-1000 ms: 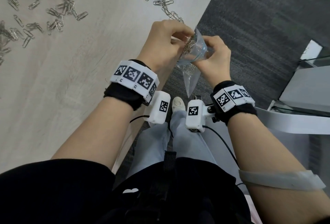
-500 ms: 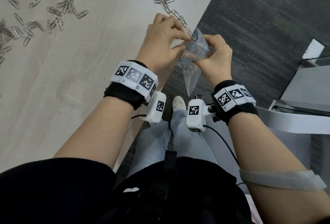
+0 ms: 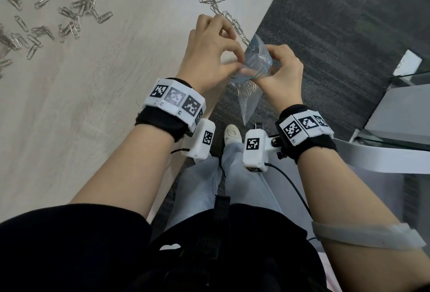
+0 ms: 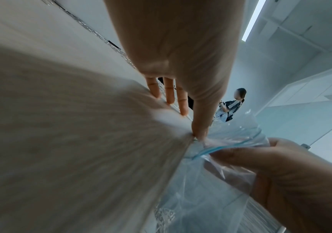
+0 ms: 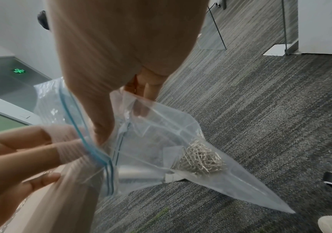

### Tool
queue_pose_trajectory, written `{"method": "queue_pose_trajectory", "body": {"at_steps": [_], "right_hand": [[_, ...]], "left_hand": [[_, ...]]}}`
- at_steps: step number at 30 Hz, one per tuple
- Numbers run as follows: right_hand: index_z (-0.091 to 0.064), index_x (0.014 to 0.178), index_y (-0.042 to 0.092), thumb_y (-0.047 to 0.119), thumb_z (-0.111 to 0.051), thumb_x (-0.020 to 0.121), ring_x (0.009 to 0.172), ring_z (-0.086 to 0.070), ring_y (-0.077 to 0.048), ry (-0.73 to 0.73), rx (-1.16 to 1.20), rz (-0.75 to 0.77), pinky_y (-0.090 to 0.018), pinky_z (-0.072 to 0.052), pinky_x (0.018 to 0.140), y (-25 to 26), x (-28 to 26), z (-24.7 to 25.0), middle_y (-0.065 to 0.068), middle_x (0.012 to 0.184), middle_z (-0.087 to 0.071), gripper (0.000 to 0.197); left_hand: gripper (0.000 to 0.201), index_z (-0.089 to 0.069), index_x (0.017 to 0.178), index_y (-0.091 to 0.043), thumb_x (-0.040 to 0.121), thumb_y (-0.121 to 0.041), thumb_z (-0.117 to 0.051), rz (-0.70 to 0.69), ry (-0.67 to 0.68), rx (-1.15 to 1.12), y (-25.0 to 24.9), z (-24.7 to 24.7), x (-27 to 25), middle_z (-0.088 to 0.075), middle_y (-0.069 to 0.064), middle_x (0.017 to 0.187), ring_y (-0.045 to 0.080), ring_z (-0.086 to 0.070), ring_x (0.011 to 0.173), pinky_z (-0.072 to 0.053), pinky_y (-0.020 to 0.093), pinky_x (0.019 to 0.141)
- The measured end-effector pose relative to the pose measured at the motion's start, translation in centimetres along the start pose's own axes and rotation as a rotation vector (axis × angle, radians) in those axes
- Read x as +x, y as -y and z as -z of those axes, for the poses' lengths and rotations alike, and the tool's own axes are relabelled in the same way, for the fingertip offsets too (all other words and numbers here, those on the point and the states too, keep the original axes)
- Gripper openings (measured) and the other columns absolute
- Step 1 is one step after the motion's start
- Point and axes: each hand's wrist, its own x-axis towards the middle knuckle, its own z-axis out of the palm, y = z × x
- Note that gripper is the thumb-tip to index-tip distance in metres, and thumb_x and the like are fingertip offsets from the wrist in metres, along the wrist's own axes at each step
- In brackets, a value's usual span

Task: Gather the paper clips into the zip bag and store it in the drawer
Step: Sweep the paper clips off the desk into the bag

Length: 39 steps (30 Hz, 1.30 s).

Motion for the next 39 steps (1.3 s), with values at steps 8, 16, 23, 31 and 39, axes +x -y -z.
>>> {"method": "queue_pose_trajectory", "body": {"at_steps": [8,16,23,31,39], "right_hand": [[-0.068,0.099,0.012,0.031,-0.082,0.065,0.077,-0.052,0.004,0.007,0.01,-0.003,-0.02,-0.047,0.071,0.0,-0.1,0.2,0.008,0.085,-0.054,0.041],[-0.068,0.098,0.009,0.03,-0.084,0.065,0.079,-0.05,0.017,-0.003,0.029,0.016,-0.004,-0.038,0.068,-0.1,-0.4,0.4,0.003,0.088,-0.056,0.042],[-0.068,0.097,0.013,0.039,-0.083,0.065,0.075,-0.051,0.008,-0.013,0.02,0.02,-0.013,-0.042,0.066,-0.1,-0.1,0.3,0.014,0.082,-0.052,0.044],[-0.068,0.097,0.013,0.029,-0.081,0.067,0.08,-0.056,-0.005,-0.022,0.014,-0.002,-0.029,-0.051,0.071,-0.1,0.1,0.2,0.0,0.089,-0.06,0.036],[-0.069,0.098,0.015,0.031,-0.083,0.064,0.078,-0.053,0.001,-0.002,0.042,-0.02,-0.028,-0.051,0.071,0.1,0.2,0.3,0.012,0.084,-0.054,0.04]], "left_hand": [[0.039,-0.065,0.111,-0.036,0.088,-0.015,-0.043,-0.004,0.014,-0.001,0.2,-0.3,0.0,-0.04,-0.001,0.14,0.028,-0.034,0.119,-0.03,0.035,0.097],[0.041,-0.069,0.101,-0.029,0.065,-0.043,-0.054,0.018,0.01,-0.134,0.2,0.3,-0.2,-0.048,-0.006,0.131,0.015,-0.032,0.113,-0.037,0.039,0.099],[0.055,-0.068,0.101,-0.021,0.06,-0.056,-0.056,-0.027,-0.019,-0.083,-0.4,0.3,0.0,-0.059,-0.008,0.114,0.027,-0.042,0.112,-0.04,0.045,0.091],[0.032,-0.071,0.094,-0.025,0.064,-0.025,-0.061,0.038,0.021,-0.206,-0.7,0.1,0.3,-0.067,-0.001,0.096,0.001,-0.044,0.098,-0.04,0.027,0.095],[0.051,-0.06,0.12,-0.018,0.076,-0.003,-0.041,0.05,-0.112,-0.21,-0.8,0.6,1.3,-0.058,0.001,0.128,0.013,-0.041,0.124,-0.033,0.027,0.104]]}}
